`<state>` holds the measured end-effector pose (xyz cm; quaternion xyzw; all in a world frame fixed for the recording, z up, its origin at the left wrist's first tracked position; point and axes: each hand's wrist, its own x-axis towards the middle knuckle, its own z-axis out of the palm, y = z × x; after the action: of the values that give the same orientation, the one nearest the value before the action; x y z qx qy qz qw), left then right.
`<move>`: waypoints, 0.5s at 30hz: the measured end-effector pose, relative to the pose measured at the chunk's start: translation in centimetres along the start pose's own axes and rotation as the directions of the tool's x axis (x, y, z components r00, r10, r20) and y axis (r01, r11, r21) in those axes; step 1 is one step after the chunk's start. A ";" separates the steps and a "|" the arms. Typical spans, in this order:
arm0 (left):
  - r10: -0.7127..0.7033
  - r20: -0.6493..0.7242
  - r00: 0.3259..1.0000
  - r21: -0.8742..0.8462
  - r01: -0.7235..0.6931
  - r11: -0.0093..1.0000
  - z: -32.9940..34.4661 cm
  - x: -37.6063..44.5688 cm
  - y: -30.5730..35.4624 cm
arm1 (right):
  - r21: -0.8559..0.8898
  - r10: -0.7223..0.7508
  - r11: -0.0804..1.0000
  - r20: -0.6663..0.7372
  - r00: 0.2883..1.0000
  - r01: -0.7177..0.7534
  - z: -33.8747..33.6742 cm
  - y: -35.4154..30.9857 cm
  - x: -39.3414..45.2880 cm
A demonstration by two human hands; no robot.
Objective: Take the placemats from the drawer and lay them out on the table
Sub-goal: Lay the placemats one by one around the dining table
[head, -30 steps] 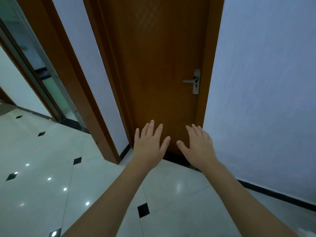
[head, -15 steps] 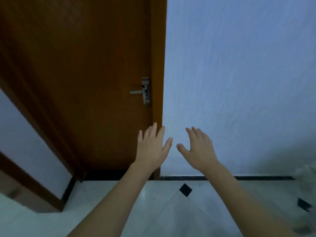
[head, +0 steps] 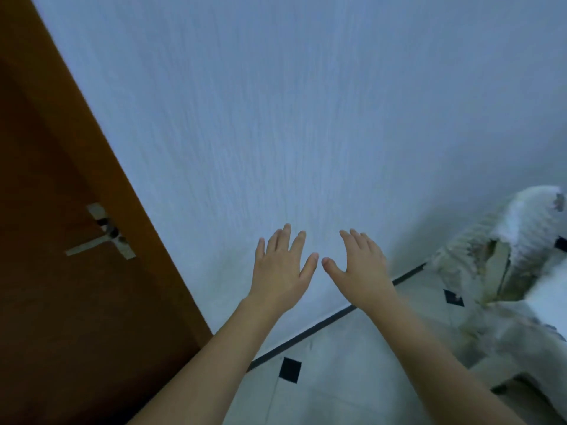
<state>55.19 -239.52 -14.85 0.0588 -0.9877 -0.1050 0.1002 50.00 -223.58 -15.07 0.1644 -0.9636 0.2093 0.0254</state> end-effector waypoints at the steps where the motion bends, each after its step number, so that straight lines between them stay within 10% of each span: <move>1: 0.022 -0.002 1.000 0.011 -0.022 1.000 0.1 1.7 0.5 | 0.009 0.011 1.000 -0.010 1.000 -0.011 -0.2 0.7 1.4; 15: 0.394 0.088 0.915 -0.083 -0.387 0.918 6.6 22.5 12.2 | -0.018 0.265 0.963 -0.146 0.953 -0.270 -5.6 15.0 15.2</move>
<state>30.75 -229.49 -14.35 -0.1484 -0.9794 -0.1173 0.0700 30.64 -213.06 -14.07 0.0165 -0.9764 0.2040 0.0685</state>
